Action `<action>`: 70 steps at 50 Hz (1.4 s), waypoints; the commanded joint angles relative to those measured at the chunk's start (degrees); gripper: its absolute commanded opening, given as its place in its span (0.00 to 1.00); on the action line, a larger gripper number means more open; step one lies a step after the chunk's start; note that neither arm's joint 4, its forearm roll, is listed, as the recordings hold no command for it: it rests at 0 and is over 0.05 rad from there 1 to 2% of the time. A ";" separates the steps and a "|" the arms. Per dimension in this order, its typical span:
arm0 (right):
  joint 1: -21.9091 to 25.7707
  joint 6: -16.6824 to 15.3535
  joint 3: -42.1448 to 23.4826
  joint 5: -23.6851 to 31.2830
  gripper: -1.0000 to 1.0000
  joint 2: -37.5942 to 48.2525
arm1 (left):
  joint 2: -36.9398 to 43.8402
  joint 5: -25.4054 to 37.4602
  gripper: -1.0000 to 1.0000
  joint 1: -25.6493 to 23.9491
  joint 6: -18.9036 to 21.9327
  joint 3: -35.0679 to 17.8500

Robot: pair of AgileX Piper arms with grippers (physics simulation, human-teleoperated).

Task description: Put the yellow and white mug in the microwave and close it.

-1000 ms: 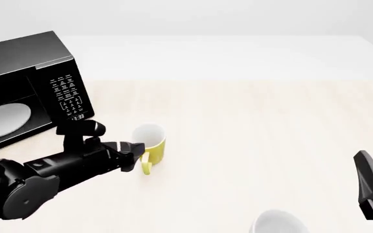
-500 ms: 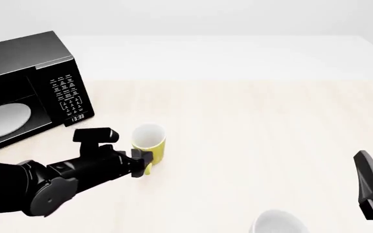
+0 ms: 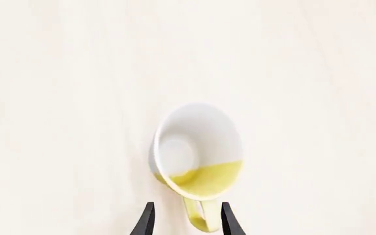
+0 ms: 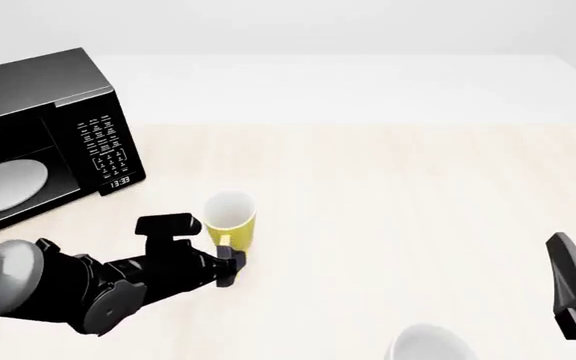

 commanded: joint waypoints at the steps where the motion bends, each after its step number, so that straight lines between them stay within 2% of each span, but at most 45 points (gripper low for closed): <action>1: -0.08 0.03 0.05 0.03 1.00 -0.08 | 3.90 -1.65 1.00 -0.95 -2.71 -0.26; 2: -0.08 0.03 0.05 0.03 1.00 -0.08 | 3.92 -1.66 1.00 -1.11 -2.84 -0.19; 3: -0.08 0.03 0.05 0.03 1.00 -0.08 | 3.80 -1.48 0.00 -1.16 -2.58 -0.24; 23: -0.08 0.03 0.05 0.03 1.00 -0.08 | -3.19 0.14 0.00 0.76 -1.09 2.40; 44: -0.08 0.03 0.05 0.03 1.00 -0.08 | -18.51 6.69 0.00 5.03 3.19 6.03; 55: -0.08 0.03 0.05 0.03 1.00 -0.08 | -24.95 9.68 0.00 12.04 8.76 6.27; 70: -0.08 0.03 0.05 0.03 1.00 -0.08 | -25.32 8.98 0.00 24.08 14.29 5.82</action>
